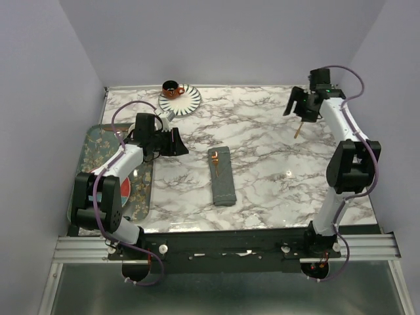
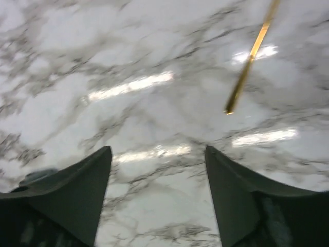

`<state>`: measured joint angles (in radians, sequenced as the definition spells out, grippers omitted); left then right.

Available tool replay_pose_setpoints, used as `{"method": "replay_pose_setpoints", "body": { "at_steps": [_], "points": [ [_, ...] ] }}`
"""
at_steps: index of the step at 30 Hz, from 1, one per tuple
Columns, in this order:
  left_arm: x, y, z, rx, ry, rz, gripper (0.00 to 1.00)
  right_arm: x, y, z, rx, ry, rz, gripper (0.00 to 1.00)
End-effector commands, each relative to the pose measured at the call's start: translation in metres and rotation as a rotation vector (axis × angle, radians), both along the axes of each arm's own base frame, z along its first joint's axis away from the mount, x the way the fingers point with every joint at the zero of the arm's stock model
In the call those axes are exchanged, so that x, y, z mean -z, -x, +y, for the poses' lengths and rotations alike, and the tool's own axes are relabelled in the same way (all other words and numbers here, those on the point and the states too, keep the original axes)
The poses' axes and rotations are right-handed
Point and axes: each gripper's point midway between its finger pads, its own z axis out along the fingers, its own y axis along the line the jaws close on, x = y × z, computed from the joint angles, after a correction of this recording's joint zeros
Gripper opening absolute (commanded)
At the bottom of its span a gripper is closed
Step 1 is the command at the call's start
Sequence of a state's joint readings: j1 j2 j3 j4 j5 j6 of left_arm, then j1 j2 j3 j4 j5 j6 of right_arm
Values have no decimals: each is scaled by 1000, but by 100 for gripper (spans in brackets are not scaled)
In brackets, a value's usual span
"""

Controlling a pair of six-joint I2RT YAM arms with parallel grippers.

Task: Fold the napkin into a case and place the utensils inside
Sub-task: Move the spoon to the center of the board.

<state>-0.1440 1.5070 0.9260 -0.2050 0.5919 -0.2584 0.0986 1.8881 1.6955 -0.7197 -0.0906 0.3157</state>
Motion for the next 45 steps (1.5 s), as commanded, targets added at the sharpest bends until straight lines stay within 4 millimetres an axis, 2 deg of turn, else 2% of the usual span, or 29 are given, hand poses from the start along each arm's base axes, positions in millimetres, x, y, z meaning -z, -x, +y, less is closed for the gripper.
{"method": "replay_pose_setpoints", "body": {
  "at_steps": [1, 2, 4, 5, 6, 7, 8, 9, 11, 12, 13, 15, 16, 18, 20, 21, 23, 24, 27, 30, 35, 42, 45],
  "points": [
    [-19, -8, -1, 23, 9, -49, 54, 31, -20, -98, 165, 137, 63, 89],
    [-18, -9, 0, 22, 6, -49, 54, 31, -27, -116, 195, 152, 56, 91],
    [-16, -9, 1, 21, 0, -40, 54, 34, -37, -130, 207, 164, 45, 93],
    [-16, -10, 2, 18, -1, -39, 54, 49, -41, -140, 207, 171, 67, 93],
    [-14, -11, 2, 17, -2, -31, 54, 44, -52, -144, 205, 164, 40, 94],
    [-14, -11, 3, 15, -4, -29, 54, 49, -55, -148, 208, 167, 47, 95],
    [-14, -12, 4, 14, -5, -26, 54, 65, -58, -154, 198, 170, 76, 95],
    [-12, -12, 4, 11, -5, -16, 54, 57, -71, -152, 169, 144, 42, 95],
    [-13, -14, 6, 7, -10, -18, 54, 62, -73, -153, 113, 152, 73, 97],
    [-13, -15, 6, 4, -11, -17, 54, 81, -73, -152, 85, 152, 114, 97],
    [-12, -15, 8, 1, -13, -15, 54, 76, -76, -154, 65, 163, 119, 97],
    [-11, -17, 9, -5, -15, -10, 54, 97, -73, -160, 29, 203, 177, 97],
    [-12, -18, 9, -5, -13, -12, 54, 101, -70, -163, -1, 233, 195, 97],
    [-12, -19, 9, -11, -13, -8, 54, 108, -66, -174, -7, 296, 219, 84],
    [-12, -20, 10, -14, -14, -8, 54, 109, -64, -178, -12, 321, 231, 82],
    [-12, -21, 10, -15, -14, -7, 54, 111, -62, -178, -17, 320, 240, 70],
    [-11, -22, 10, -18, -12, -5, 54, 118, -56, -176, -33, 312, 269, 68],
    [-11, -23, 10, -18, -12, -5, 54, 120, -56, -174, -36, 304, 272, 62],
    [-11, -25, 11, -23, -12, -1, 54, 122, -55, -170, -56, 285, 276, 55],
    [-11, -25, 12, -24, -12, -1, 54, 123, -54, -168, -49, 271, 285, 55],
    [-10, -24, 14, -29, -13, 2, 54, 116, -64, -161, -43, 230, 242, 64],
    [-8, -21, 16, -36, -14, 7, 54, 121, -63, -155, -91, 257, 251, 59],
    [-9, -21, 16, -35, -10, 8, 54, 125, -63, -150, -122, 288, 264, 53]
  ]
}}
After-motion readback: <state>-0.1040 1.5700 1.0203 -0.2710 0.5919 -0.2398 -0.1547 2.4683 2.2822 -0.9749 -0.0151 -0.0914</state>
